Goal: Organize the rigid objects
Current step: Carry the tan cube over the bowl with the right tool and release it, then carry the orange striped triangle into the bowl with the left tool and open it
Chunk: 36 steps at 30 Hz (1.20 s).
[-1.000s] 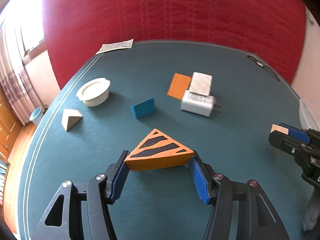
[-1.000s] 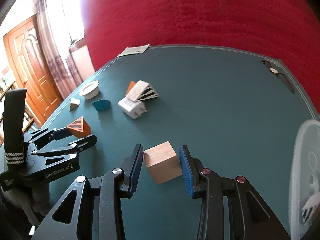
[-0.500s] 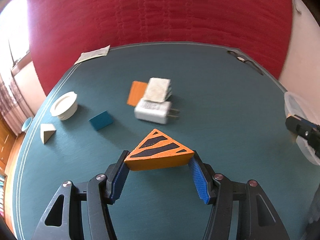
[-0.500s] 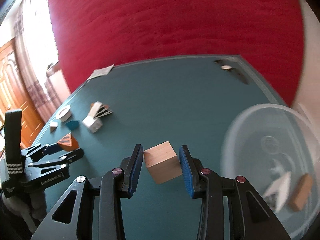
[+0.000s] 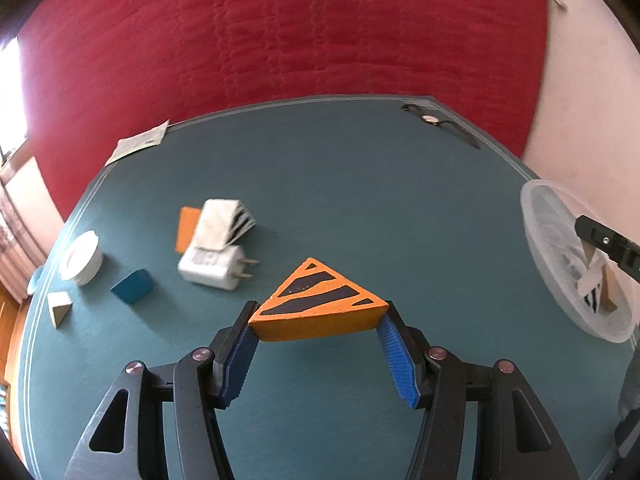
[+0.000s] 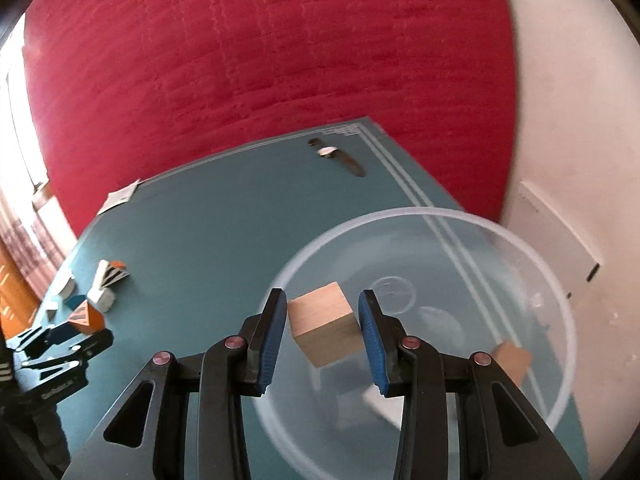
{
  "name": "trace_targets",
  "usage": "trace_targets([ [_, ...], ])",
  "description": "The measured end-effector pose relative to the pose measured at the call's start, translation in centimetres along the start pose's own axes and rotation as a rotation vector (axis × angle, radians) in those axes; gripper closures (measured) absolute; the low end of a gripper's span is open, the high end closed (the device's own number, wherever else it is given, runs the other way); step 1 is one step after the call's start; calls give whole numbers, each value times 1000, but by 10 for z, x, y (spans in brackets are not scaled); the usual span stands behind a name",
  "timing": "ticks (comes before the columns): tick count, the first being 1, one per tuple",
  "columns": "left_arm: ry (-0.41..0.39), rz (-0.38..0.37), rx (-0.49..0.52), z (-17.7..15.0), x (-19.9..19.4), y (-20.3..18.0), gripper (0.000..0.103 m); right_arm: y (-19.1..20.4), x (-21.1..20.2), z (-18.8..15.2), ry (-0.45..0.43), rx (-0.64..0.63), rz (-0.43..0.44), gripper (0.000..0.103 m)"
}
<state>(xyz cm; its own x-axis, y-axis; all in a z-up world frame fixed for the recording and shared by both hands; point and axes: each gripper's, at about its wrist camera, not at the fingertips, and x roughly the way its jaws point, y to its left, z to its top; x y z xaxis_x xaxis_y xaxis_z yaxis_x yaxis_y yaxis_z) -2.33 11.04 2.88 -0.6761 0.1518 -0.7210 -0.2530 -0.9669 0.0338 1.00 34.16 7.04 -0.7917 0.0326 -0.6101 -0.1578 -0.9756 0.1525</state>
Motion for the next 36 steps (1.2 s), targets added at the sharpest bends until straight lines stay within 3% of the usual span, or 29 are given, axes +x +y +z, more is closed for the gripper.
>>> trace_targets([
  [11,-27,-49,64,17,-1,-37,41,-12,1,-2,-14,-24,-152,64],
  [23,-37,-126,135,26,-2,-87,41,-49,2,-7,11,72,-187,64],
  [36,-53,-293,201,35,-6,-143,41,-69,-6,-6,-10,141,-206,64],
])
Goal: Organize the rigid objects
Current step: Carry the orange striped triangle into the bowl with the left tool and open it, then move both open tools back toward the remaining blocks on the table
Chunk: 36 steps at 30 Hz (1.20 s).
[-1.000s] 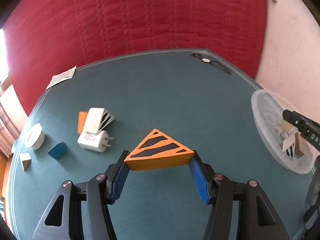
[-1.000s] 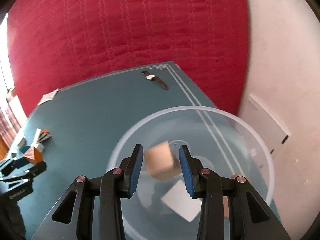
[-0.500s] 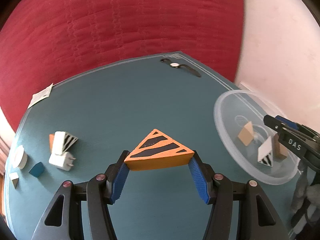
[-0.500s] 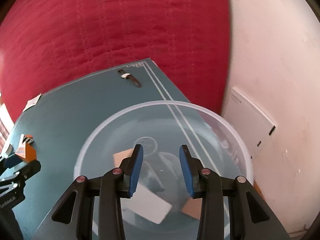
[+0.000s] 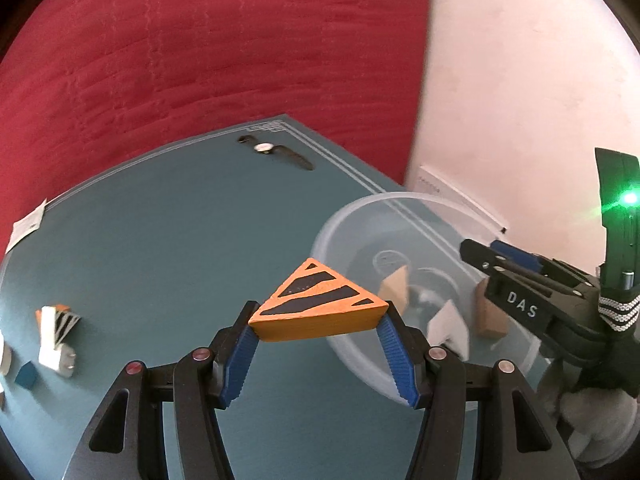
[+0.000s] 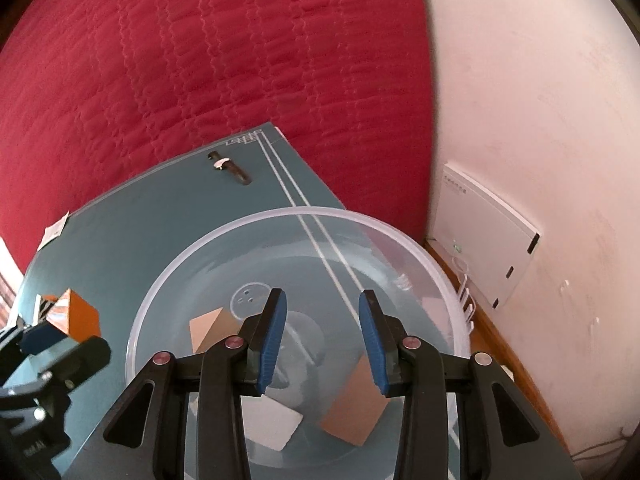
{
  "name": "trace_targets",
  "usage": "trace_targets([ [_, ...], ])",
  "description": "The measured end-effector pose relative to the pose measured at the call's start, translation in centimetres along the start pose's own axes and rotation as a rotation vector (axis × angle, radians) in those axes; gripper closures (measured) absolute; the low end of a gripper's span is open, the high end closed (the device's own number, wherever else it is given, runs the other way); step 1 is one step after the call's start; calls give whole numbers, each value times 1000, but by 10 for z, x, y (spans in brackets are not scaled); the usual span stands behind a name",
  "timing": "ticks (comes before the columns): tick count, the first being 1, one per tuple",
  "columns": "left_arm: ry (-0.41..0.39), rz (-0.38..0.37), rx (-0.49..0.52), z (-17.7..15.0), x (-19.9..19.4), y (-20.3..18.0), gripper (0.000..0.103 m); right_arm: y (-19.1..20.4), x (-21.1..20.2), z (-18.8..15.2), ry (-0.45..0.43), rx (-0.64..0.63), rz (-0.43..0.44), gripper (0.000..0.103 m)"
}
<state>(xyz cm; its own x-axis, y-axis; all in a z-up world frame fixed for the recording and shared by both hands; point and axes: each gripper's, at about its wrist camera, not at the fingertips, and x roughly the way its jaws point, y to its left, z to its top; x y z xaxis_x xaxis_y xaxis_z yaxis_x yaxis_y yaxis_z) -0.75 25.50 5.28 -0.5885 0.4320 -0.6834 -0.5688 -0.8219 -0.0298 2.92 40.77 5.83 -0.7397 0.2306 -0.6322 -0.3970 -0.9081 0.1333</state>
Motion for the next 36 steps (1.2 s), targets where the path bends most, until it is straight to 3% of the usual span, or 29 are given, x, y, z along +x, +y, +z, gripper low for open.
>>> trace_targets([
  [4,7,-53,-1,1,4,-12,39,-3,-2,1,-6,14,1,64],
  [7,-1,-69,-3,0,6,-18,17,-3,-1,1,-7,16,5,64],
  [18,3,12,-22,-10,3,2,17,3,-1,1,-12,9,22,64],
  [22,3,50,-43,-12,1,13,9,9,-1,0,-8,-5,43,62],
  [25,-8,91,-43,-15,-3,20,8,14,-3,-3,-13,-17,61,57],
  [36,-16,186,-99,-26,-17,62,5,46,-16,-11,-55,-103,107,57],
])
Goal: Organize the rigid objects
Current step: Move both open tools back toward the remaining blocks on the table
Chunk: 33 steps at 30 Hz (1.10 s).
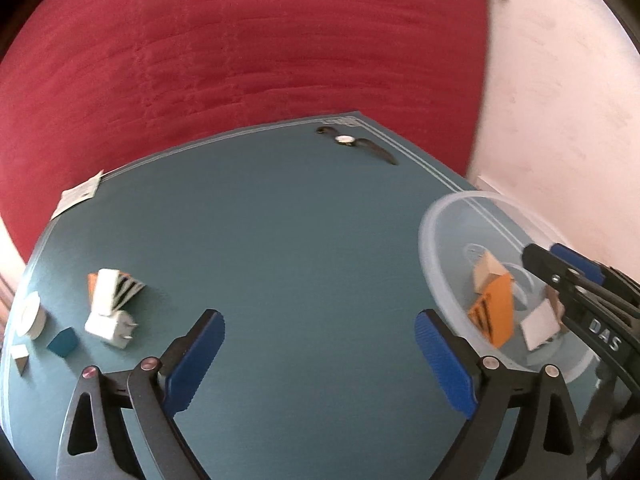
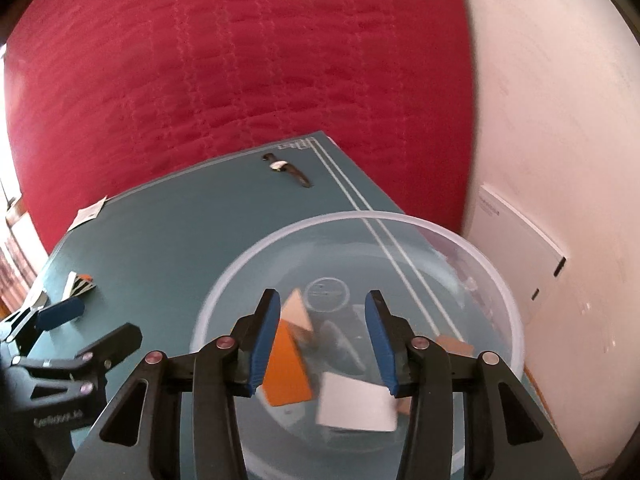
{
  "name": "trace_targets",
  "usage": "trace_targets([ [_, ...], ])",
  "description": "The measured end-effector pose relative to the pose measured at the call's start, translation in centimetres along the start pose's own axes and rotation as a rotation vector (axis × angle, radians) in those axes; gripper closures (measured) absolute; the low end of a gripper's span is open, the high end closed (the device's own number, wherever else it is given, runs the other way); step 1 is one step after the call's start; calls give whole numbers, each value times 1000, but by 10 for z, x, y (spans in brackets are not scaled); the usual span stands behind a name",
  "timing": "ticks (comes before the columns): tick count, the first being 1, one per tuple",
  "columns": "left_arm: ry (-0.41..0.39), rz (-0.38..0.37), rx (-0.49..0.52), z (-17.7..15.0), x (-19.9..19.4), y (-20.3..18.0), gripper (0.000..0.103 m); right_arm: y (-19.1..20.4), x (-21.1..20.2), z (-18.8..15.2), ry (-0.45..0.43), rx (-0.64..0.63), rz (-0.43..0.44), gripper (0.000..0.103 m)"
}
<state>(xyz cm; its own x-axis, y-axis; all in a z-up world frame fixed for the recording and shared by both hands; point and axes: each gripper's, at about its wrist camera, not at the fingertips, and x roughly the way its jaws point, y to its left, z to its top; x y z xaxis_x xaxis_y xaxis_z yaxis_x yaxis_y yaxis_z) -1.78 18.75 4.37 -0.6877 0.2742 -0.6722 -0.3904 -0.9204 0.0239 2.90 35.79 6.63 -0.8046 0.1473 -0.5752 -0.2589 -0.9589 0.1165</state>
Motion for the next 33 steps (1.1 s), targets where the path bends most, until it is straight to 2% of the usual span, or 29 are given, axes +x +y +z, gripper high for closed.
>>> trace_targets([
  [6,-7,44,-46,-4,-6,29,4,29,-9,-3,-25,-75,23,57],
  [14,-4,95,-100,-13,-14,66,4,64,-13,-13,-6,-137,75,57],
  [23,22,182,-153,-26,-14,107,4,106,-8,-22,29,-200,154,57],
  [33,51,295,-301,-40,-17,168,4,148,7,-34,109,-239,256,57],
])
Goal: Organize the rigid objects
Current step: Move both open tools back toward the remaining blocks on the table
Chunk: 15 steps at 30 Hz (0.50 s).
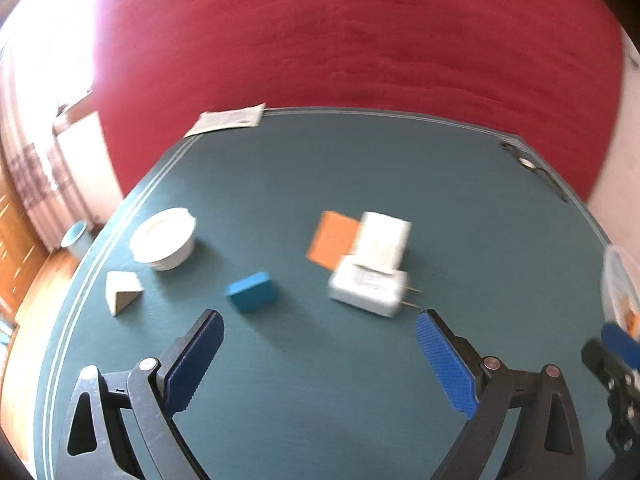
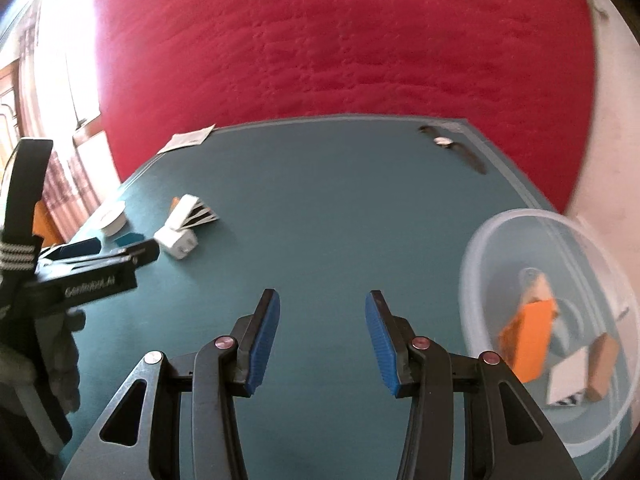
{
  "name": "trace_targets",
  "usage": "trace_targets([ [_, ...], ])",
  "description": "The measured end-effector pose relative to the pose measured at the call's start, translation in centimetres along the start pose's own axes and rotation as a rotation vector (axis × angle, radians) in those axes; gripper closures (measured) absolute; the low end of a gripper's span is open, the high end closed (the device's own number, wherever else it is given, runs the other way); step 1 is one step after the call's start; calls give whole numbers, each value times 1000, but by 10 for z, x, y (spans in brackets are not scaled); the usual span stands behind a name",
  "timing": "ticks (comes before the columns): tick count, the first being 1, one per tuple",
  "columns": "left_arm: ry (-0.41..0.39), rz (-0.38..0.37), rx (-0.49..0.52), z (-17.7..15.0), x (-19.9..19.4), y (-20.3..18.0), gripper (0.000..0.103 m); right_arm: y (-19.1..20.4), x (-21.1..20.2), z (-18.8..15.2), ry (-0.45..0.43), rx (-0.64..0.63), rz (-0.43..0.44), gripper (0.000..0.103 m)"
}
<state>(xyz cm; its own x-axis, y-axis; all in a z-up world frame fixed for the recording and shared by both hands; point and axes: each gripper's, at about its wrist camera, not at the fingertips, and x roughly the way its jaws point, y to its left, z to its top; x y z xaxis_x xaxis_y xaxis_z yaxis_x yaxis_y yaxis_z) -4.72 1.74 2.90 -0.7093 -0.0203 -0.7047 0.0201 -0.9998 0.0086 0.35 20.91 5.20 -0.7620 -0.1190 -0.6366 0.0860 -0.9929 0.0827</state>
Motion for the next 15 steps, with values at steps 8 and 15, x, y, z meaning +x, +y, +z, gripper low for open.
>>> trace_targets([
  [8,68,69,-109,2,19,34,4,20,13,-3,29,-25,56,57],
  [15,107,103,-157,3,36,44,14,21,18,-10,41,-38,63,57],
])
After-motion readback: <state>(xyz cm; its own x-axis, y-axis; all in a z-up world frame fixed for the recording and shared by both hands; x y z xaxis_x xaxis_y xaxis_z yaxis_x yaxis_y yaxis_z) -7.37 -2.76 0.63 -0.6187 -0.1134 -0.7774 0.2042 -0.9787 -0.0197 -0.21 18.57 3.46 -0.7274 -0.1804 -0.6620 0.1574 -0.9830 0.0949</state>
